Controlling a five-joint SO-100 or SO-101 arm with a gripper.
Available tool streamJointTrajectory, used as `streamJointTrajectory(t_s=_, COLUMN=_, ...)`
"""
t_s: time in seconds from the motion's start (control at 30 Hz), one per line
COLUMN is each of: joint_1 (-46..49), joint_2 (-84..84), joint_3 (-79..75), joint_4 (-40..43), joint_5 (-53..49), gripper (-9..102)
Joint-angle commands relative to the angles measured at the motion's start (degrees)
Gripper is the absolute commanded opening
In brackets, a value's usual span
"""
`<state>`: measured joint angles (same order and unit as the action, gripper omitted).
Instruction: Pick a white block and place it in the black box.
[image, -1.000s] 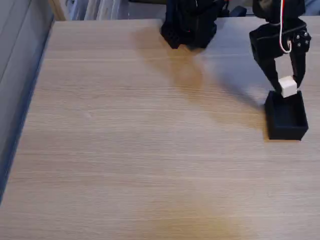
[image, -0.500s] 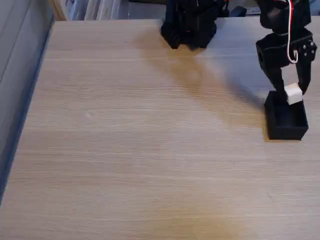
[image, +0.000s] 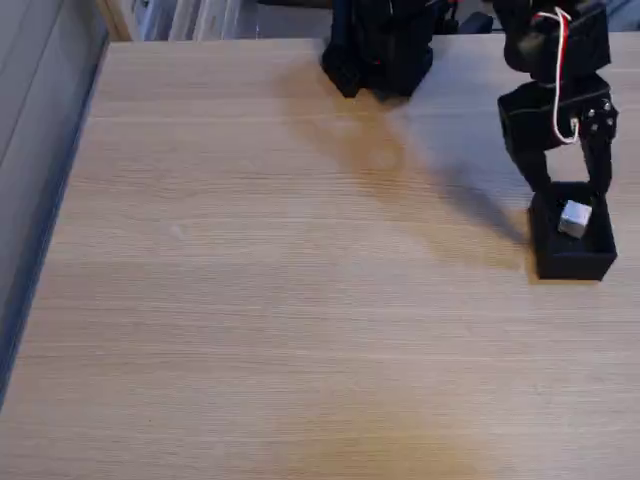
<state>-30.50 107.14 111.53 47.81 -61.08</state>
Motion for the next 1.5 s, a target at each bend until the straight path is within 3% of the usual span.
streamJointTrajectory(t_s=0.0, joint_1=1.32, joint_2=4.04, joint_3=-1.32, joint_4=1.14, joint_5=-0.26, gripper=1)
streamJointTrajectory(t_s=0.5, joint_1=13.97, joint_2=41.31, joint_3=31.46, joint_4=4.66, joint_5=-15.91, gripper=0)
streamJointTrajectory(t_s=0.83, joint_1=19.69, joint_2=67.85, joint_3=55.02, joint_4=15.91, joint_5=-23.29, gripper=0)
streamJointTrajectory(t_s=1.23, joint_1=25.58, joint_2=83.23, joint_3=65.30, joint_4=26.46, joint_5=-26.89, gripper=0)
streamJointTrajectory(t_s=1.47, joint_1=27.69, joint_2=83.67, joint_3=66.36, joint_4=29.09, joint_5=-27.42, gripper=0)
